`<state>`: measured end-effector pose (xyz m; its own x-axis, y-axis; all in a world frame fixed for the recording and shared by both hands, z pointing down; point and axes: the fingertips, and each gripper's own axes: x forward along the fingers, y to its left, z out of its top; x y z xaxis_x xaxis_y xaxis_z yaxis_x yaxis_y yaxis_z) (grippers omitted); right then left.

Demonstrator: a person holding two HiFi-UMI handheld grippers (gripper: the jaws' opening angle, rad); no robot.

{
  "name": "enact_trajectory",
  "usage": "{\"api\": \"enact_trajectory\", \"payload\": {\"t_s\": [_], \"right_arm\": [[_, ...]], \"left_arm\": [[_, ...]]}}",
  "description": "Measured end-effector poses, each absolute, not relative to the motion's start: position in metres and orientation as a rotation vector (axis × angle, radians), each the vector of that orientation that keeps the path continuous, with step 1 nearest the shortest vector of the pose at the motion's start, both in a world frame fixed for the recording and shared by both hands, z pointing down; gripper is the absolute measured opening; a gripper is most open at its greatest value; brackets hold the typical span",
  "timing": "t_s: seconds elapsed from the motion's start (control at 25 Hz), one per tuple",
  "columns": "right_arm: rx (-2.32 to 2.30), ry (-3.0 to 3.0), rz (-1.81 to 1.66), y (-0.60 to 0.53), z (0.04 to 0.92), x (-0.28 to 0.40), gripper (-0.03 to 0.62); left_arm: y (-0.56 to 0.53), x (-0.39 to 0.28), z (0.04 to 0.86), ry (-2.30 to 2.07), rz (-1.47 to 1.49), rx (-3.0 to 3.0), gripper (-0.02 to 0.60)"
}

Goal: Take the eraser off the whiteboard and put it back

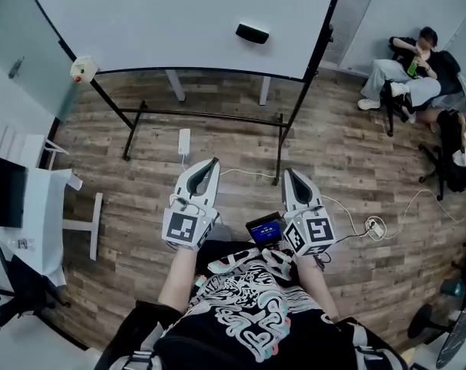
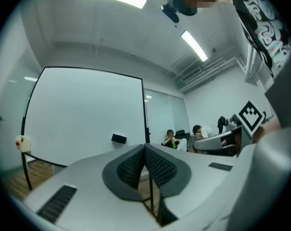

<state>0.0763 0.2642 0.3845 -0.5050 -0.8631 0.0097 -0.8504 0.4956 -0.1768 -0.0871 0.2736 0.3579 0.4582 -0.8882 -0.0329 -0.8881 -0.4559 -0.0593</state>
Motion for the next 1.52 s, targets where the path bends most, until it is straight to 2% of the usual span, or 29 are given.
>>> {"api": "enact_trajectory", "payload": {"t_s": [0.28,0.56,1.12,1.52], "right_arm": [[-1.541,2.629,-0.151,0.262,0.374,0.09,0.029],[-1.533,2.649,-0.131,0.249,0.374,0.099,0.029],[-1.607,2.646,-0.18,0.181,0.394,0.12,0.029],[-1.613,2.672,-0.2,0.106,0.399,0.094,0.029]], "left_arm": [[0.268,-0.08,0.349,1.585,0.18,-2.754,-0.002],[0.243,-0.064,0.353,1.596,0.089,-2.742,0.002],[0.167,-0.043,0.364,1.56,0.128,-2.764,0.002],[0.088,-0.06,0.371,1.536,0.058,-2.76,0.003]]}}
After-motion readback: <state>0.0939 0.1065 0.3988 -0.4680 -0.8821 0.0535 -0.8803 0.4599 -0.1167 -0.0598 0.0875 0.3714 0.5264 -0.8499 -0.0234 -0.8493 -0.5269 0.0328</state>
